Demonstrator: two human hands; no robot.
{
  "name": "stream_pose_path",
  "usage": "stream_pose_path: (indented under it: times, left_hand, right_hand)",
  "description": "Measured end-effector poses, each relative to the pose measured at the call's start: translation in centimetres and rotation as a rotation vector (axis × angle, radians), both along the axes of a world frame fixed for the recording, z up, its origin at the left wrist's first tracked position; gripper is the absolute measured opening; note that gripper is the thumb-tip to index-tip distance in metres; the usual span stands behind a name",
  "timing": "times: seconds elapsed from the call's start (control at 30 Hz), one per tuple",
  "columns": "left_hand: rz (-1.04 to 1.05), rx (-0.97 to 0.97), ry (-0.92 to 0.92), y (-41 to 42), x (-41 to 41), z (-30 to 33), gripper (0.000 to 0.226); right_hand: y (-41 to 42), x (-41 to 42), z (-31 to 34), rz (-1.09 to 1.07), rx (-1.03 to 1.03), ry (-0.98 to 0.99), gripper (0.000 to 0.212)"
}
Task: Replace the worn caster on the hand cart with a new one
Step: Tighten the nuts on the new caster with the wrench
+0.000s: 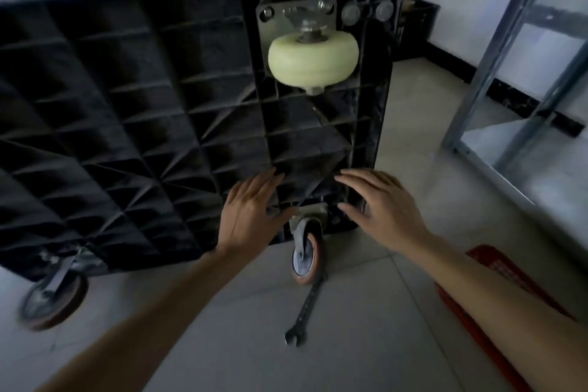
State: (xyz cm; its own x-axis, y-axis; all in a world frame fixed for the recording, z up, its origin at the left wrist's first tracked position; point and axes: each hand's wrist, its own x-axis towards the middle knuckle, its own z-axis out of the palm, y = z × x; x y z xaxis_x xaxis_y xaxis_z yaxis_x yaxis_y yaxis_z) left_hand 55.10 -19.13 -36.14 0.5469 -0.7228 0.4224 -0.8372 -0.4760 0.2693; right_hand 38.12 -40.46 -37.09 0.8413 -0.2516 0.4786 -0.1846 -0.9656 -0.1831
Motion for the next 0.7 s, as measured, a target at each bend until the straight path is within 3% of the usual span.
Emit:
stream_pose_path:
  times: [0.27,0.4,0.7]
  left_hand:
    - [0.063,0.427,0.413,4.4,-5.2,-11.5,0.055]
    - [0.106,0.508,0.555,4.6,-7.0,-14.7,0.05]
    - [0.138,0.592,0.497,2.7,-9.4,-18.4,0.031]
  right_hand:
    - [6.0,-3.9,-12.8,-0.006,0.202,0.331,0.041]
    - [7.9,-4.6,-16.6,-0.004,0.26,0.394,0.039]
    - [8.4,-4.9,-20.5,-0.061,0.35,0.369,0.036]
